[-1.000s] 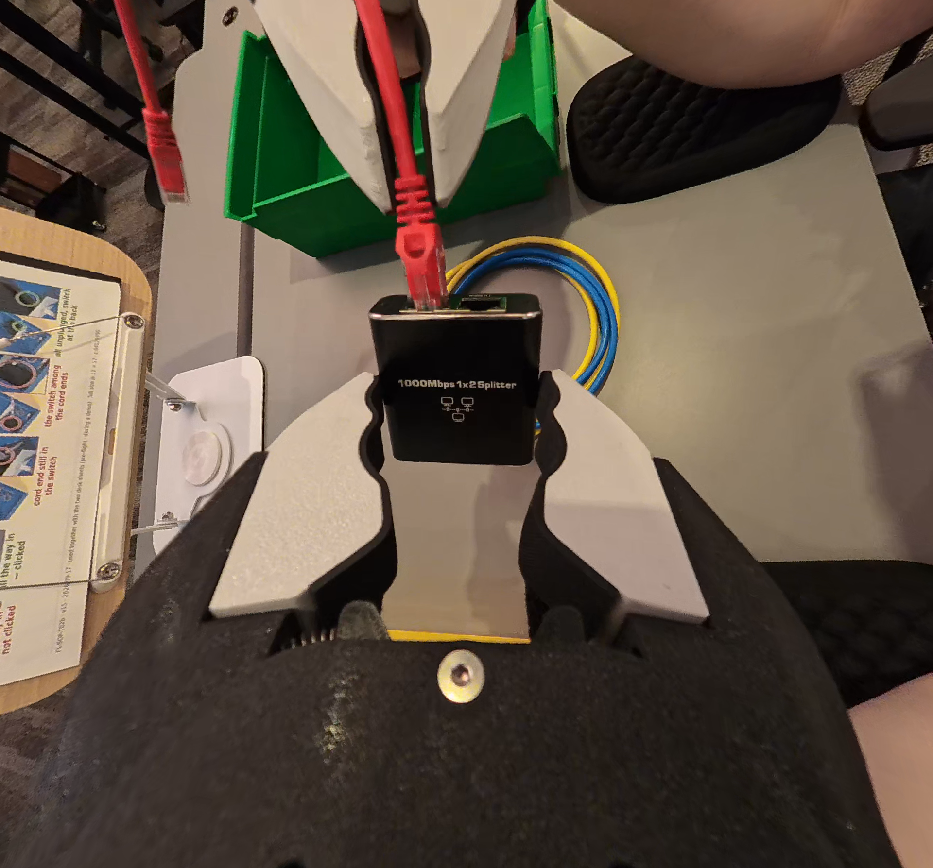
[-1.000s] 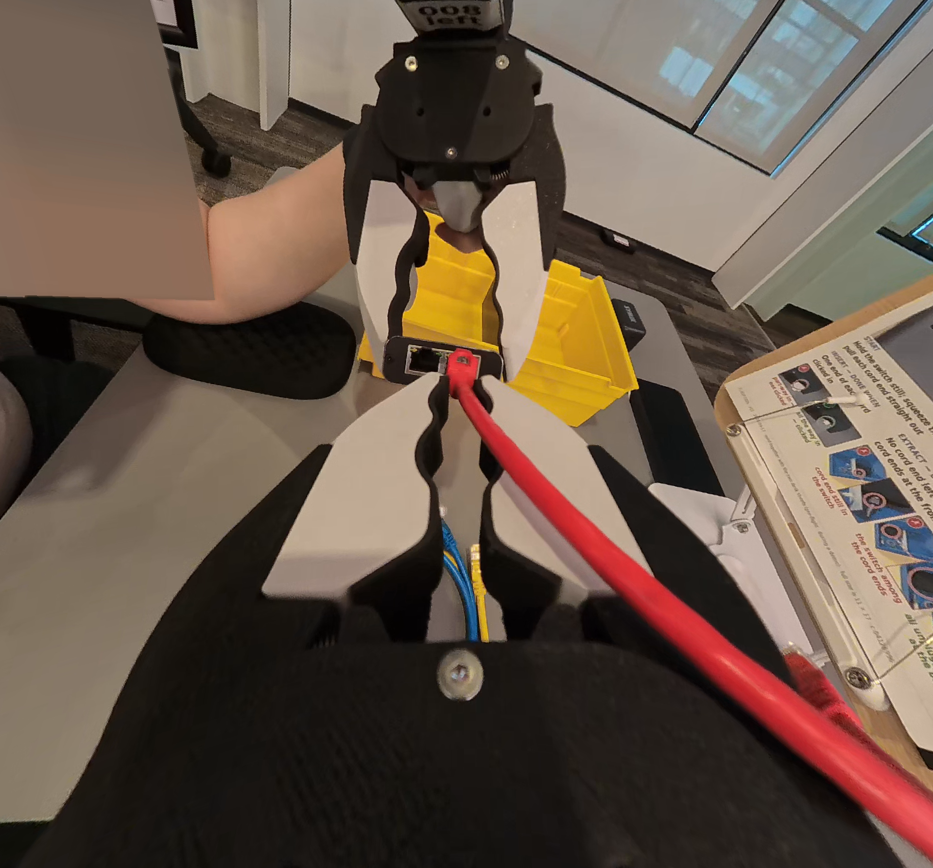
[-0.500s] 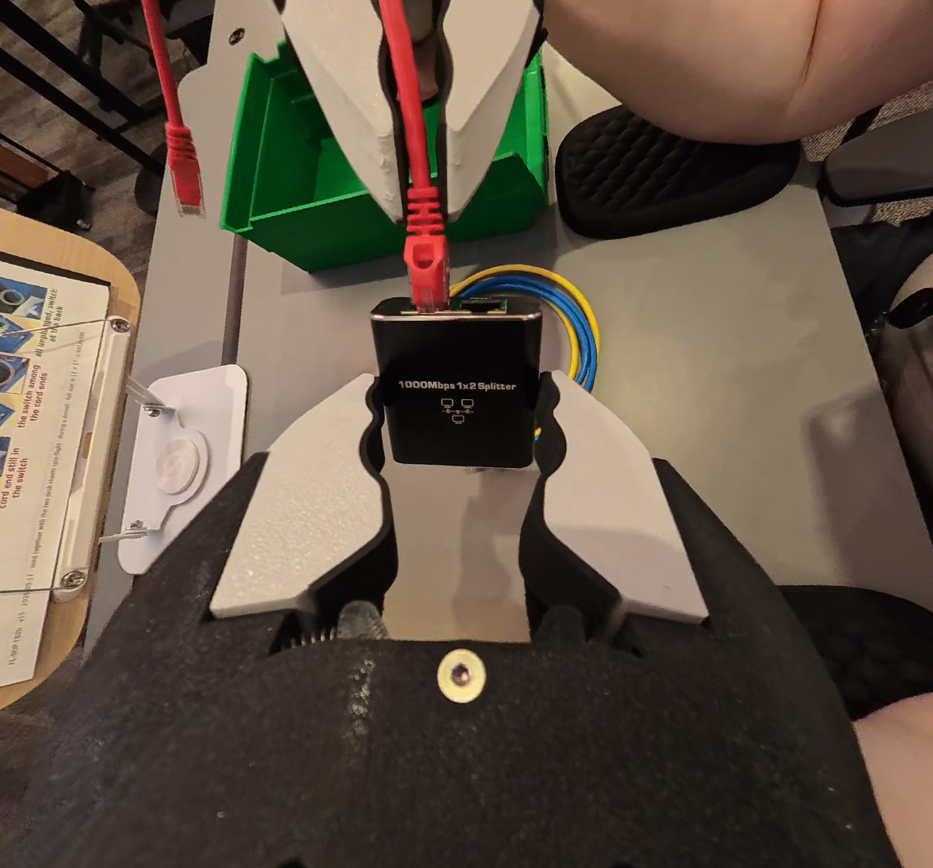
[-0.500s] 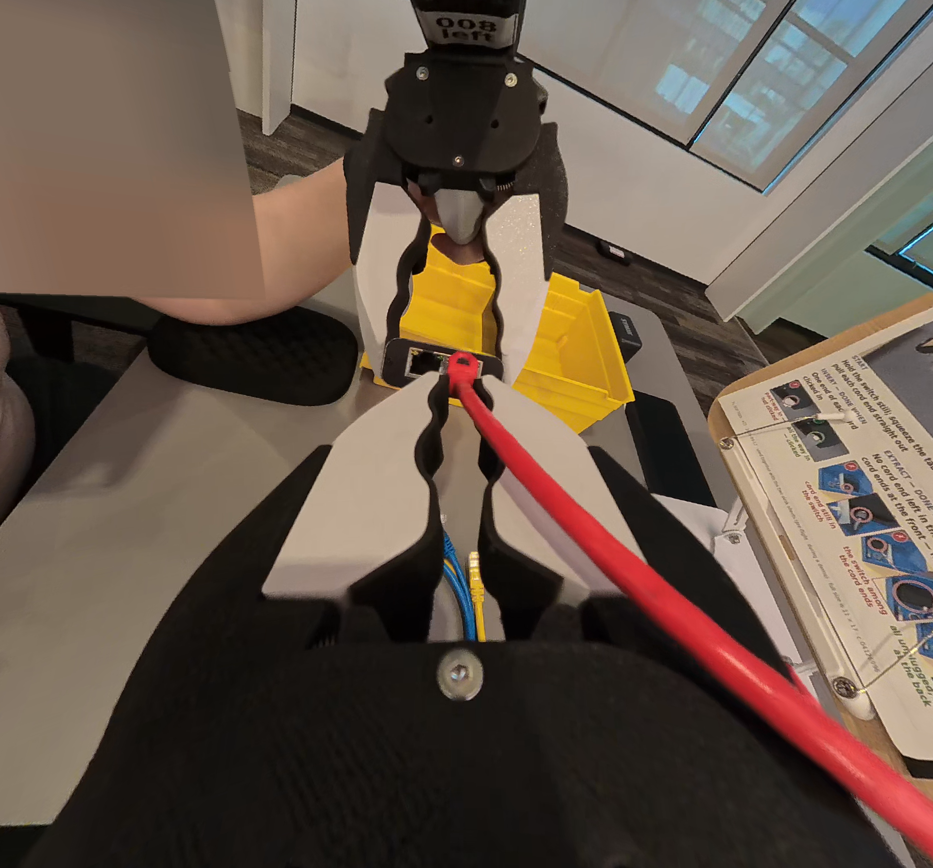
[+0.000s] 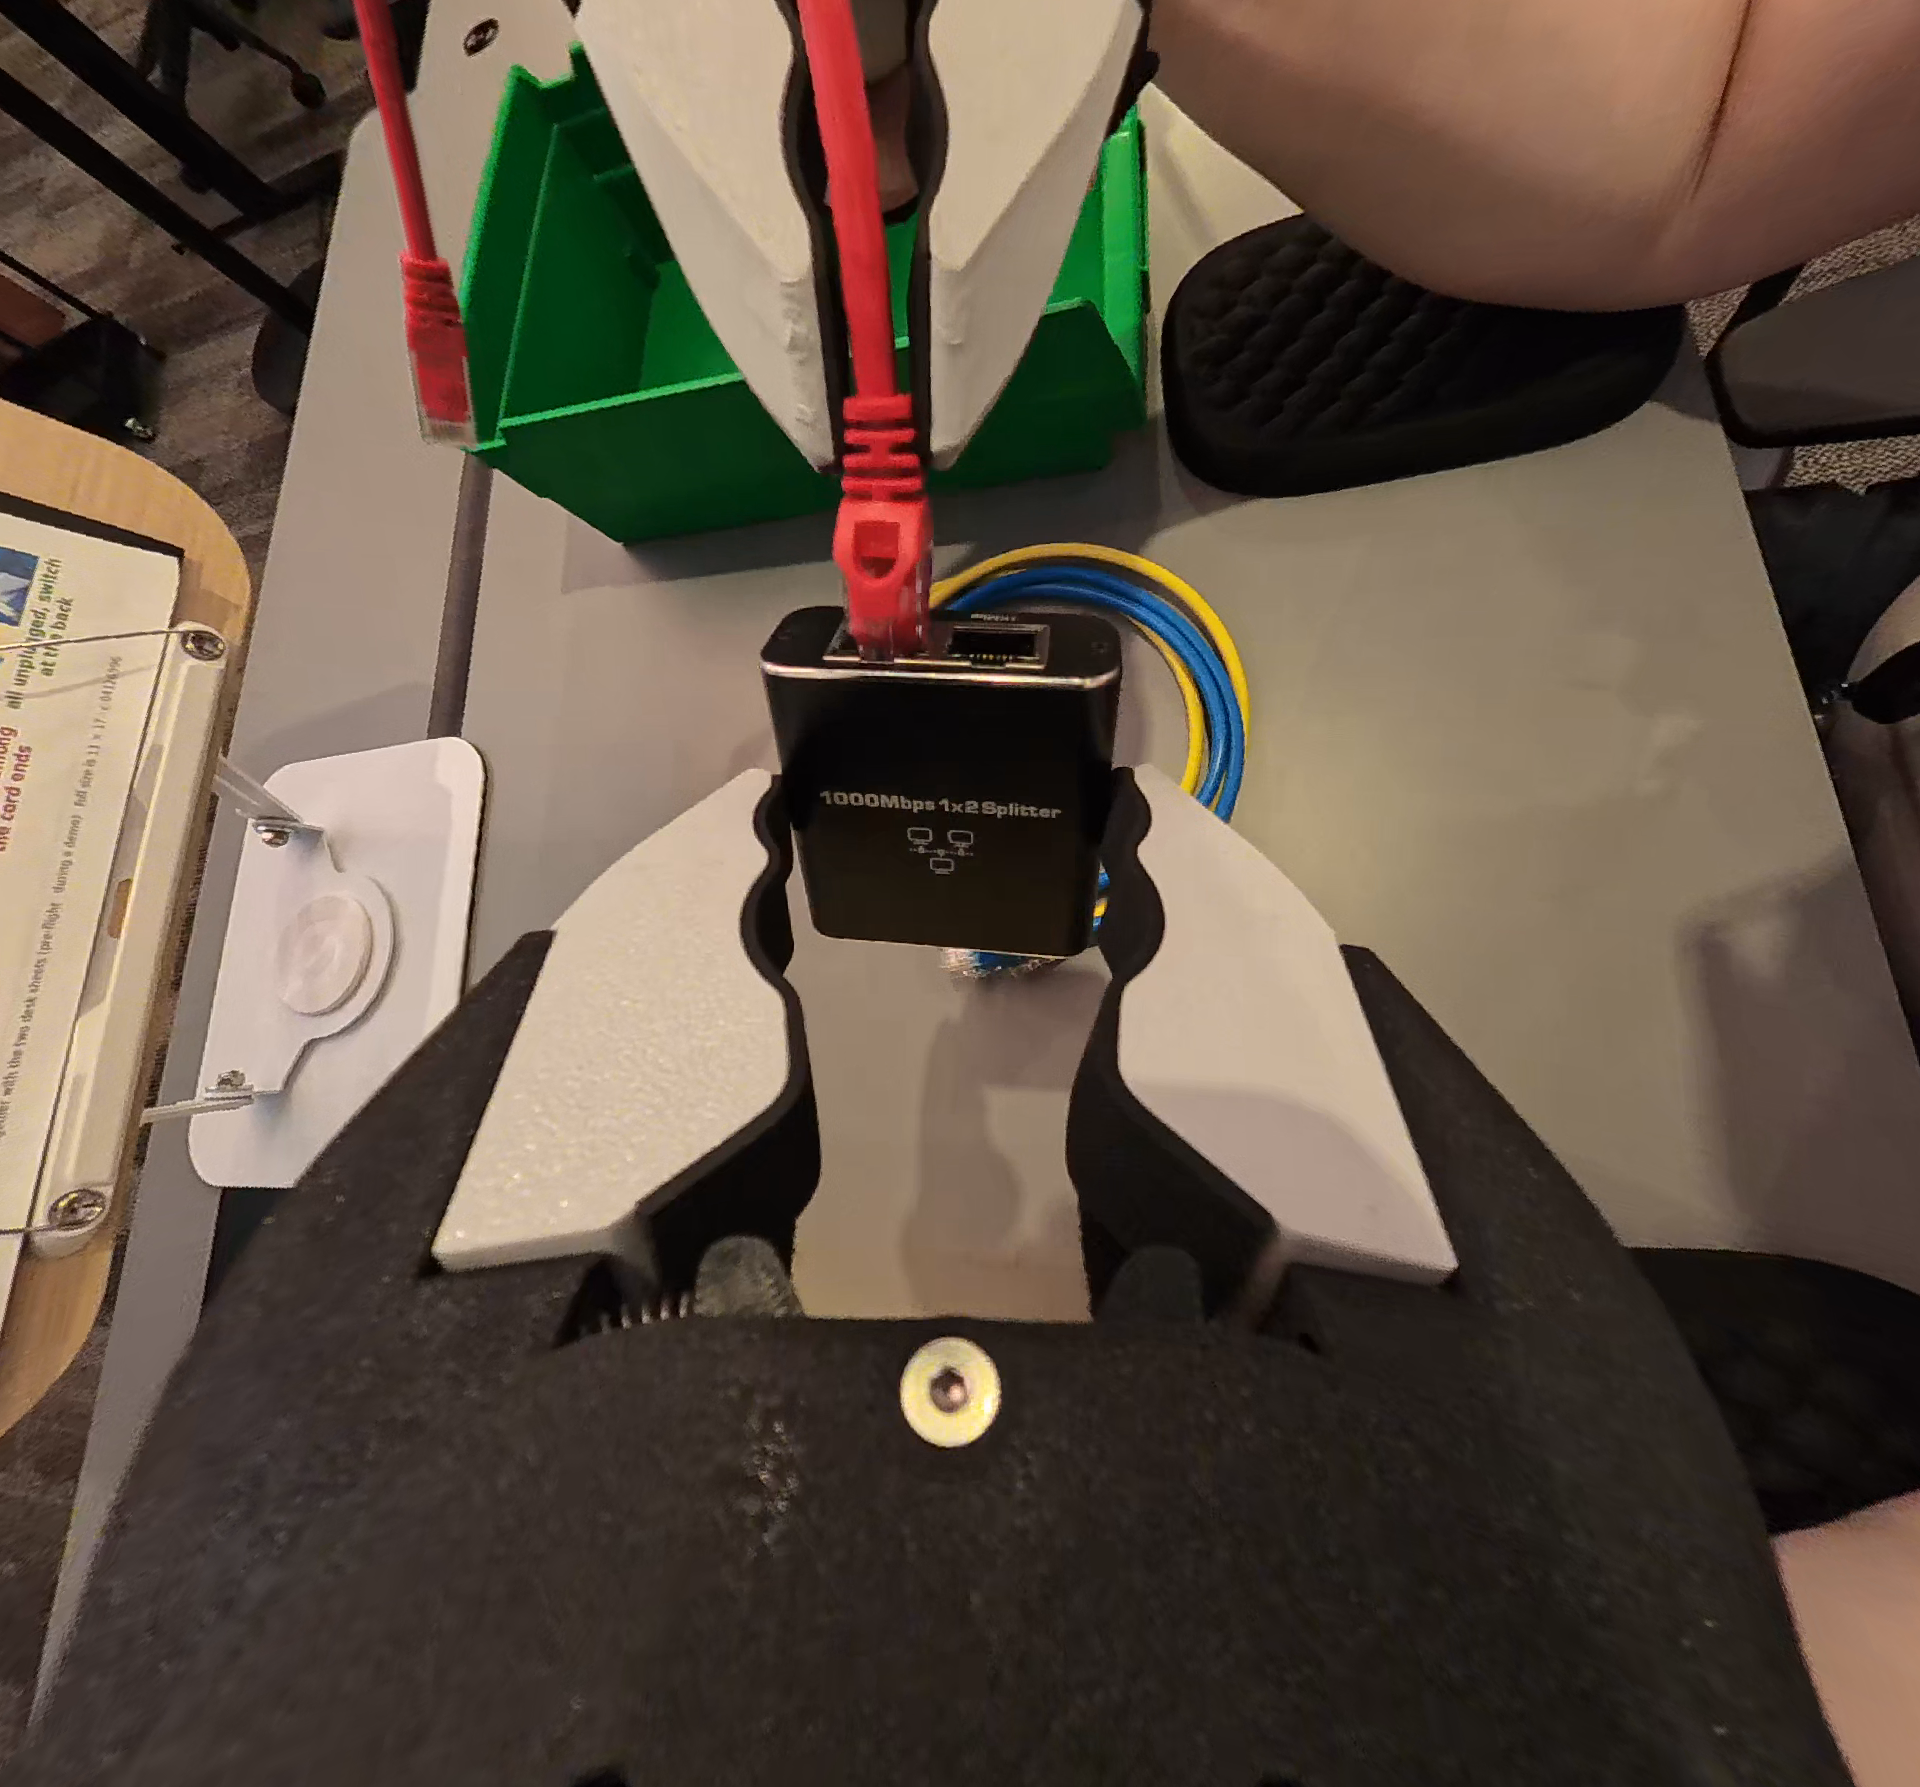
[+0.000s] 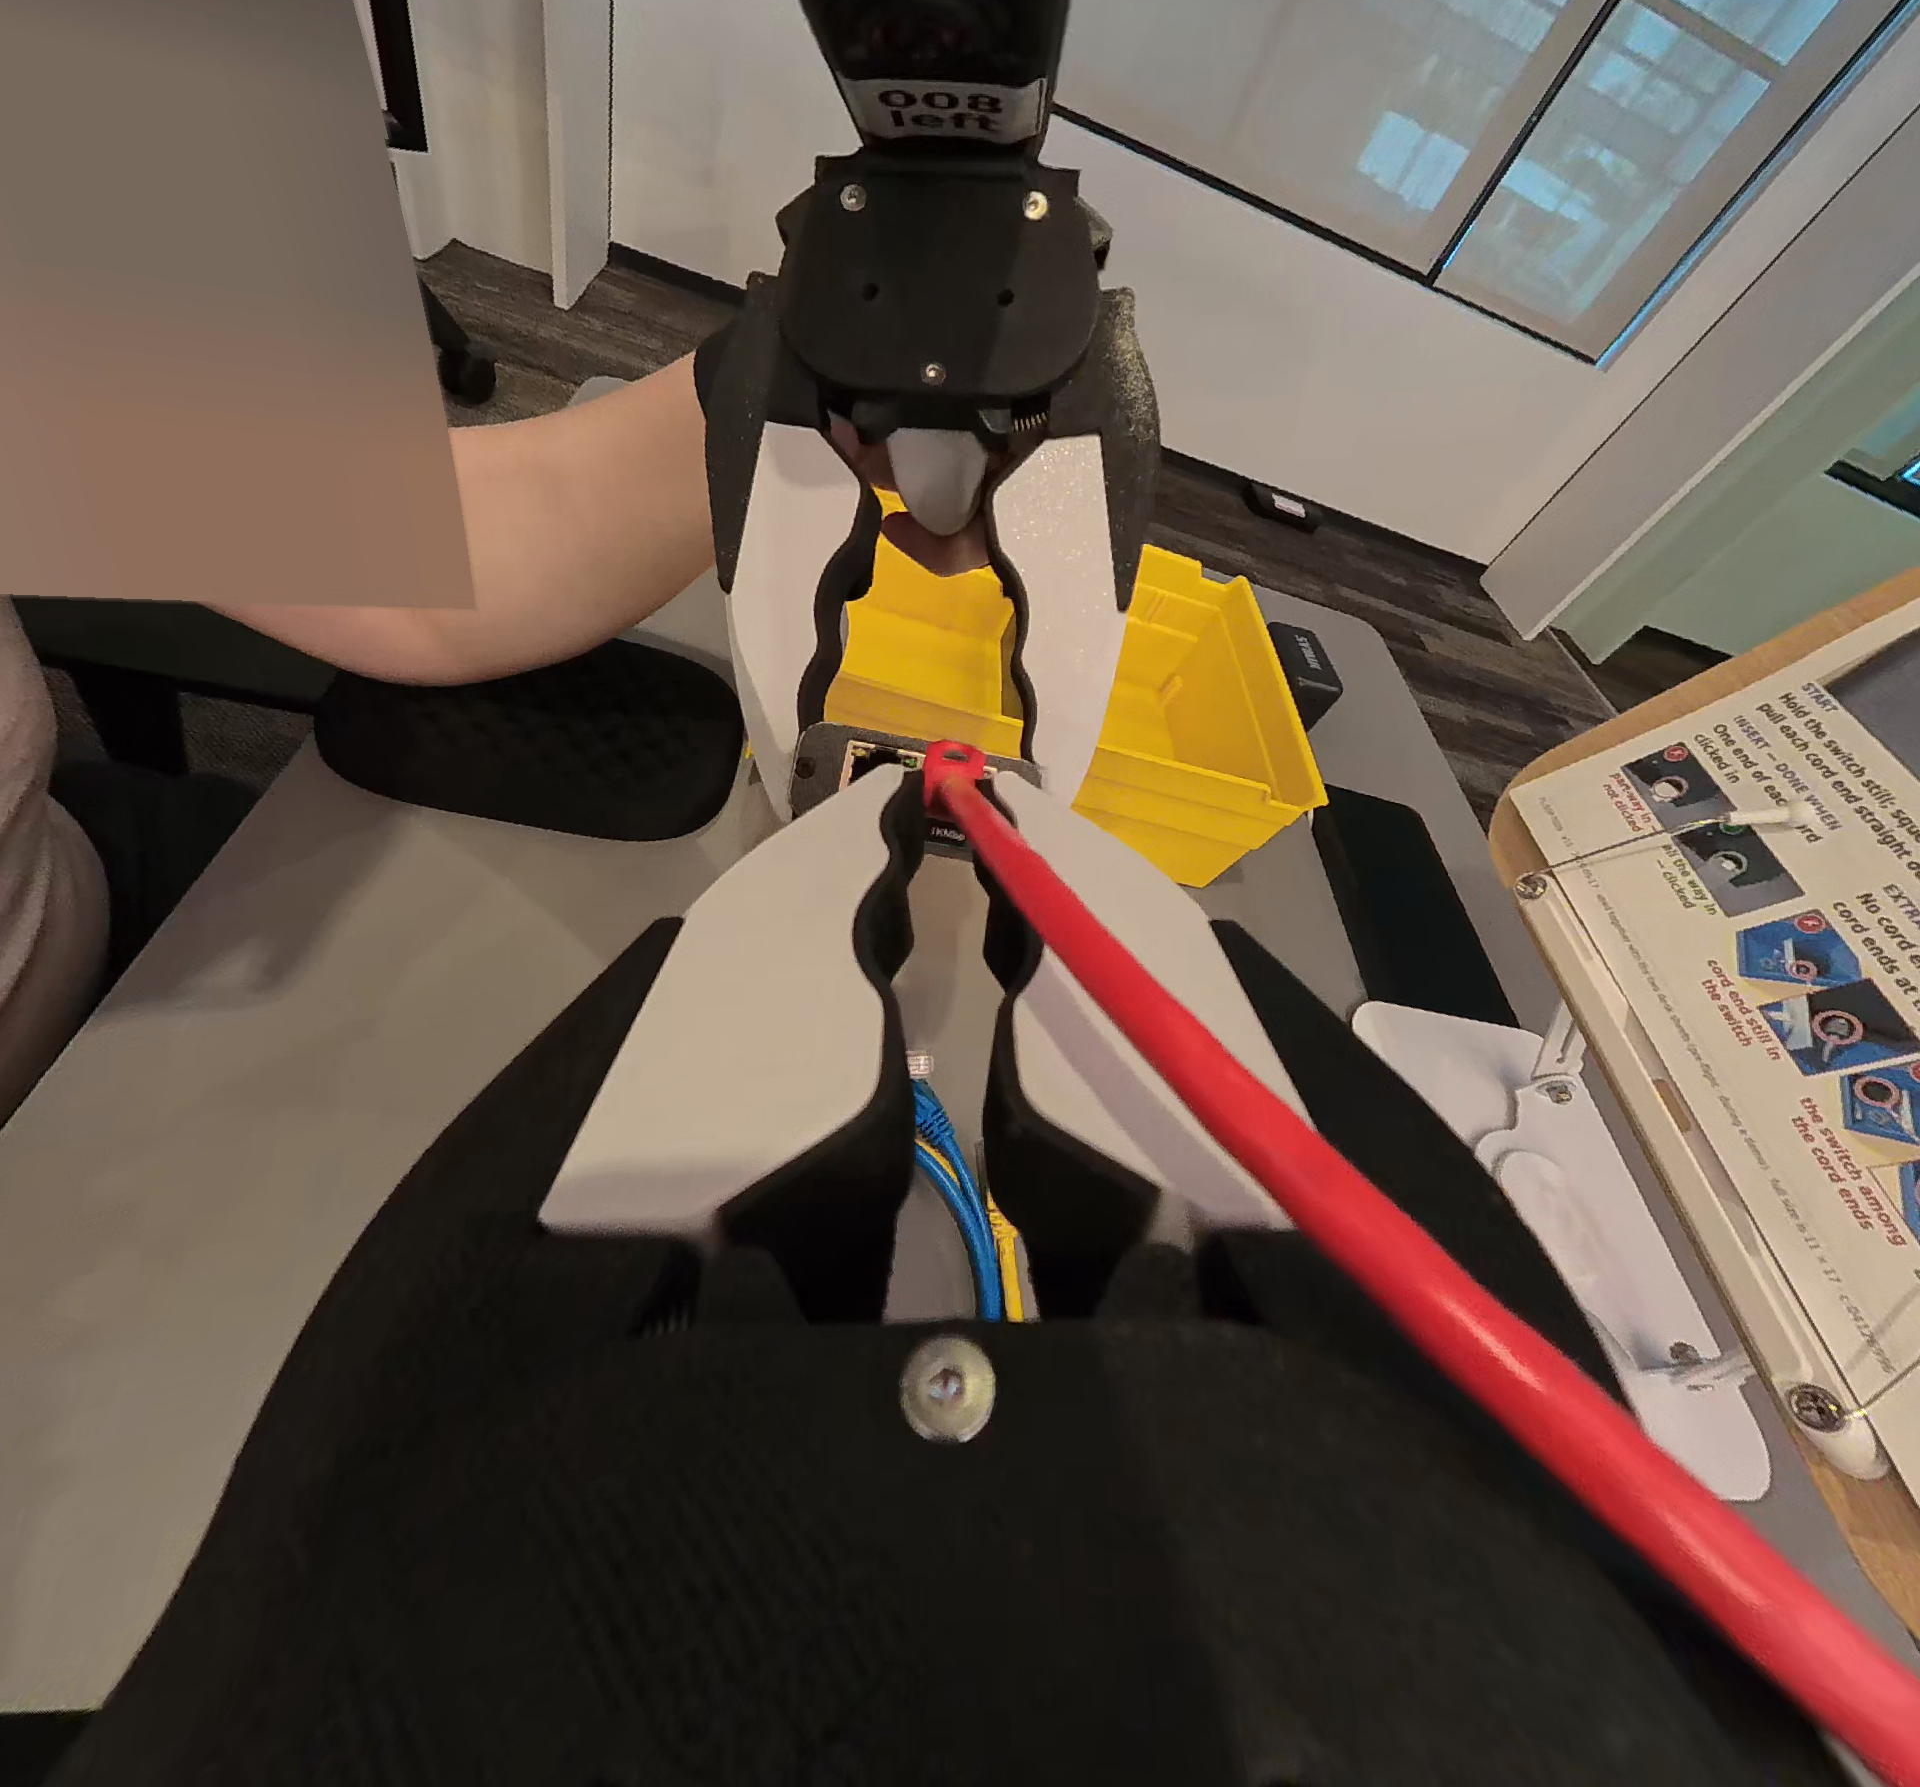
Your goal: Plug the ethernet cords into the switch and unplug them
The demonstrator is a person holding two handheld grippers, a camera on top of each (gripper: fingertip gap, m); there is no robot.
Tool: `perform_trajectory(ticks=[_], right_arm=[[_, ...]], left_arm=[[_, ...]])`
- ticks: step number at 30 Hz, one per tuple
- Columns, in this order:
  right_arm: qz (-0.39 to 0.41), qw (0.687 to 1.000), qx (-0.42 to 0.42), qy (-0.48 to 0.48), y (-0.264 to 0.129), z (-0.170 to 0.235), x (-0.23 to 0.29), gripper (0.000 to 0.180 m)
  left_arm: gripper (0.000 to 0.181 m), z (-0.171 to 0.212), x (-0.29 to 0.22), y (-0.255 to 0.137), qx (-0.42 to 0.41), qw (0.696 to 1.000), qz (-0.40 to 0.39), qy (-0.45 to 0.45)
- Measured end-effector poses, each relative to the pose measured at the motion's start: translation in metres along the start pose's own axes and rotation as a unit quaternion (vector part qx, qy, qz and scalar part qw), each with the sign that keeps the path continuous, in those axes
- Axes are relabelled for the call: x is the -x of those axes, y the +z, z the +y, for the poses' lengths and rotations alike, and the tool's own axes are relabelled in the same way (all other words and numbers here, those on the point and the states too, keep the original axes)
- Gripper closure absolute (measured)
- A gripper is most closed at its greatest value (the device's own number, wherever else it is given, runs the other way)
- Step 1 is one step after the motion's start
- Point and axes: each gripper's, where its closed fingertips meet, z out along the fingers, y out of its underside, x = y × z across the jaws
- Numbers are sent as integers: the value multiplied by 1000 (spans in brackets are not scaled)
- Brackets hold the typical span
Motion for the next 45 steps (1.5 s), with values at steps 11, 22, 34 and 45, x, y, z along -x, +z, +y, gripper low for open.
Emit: perform_trajectory(ticks=[11, 22, 34, 45], right_arm=[[0, 1000, 14, 11, 3, 8, -2, 169], [7, 1000, 8, 16, 5, 10, -5, 169], [12, 1000, 5, 22, 7, 11, -7, 169], [13, 1000, 3, 26, 8, 13, -9, 169]], left_arm=[[124, 4, 1, 1, 5, 1000, 2, -11], [125, 5, 4, -3, -2, 1000, -2, -21], [125, 6, 5, -2, -14, 999, 6, -28], [125, 7, 7, -1, -18, 999, 6, -31]])
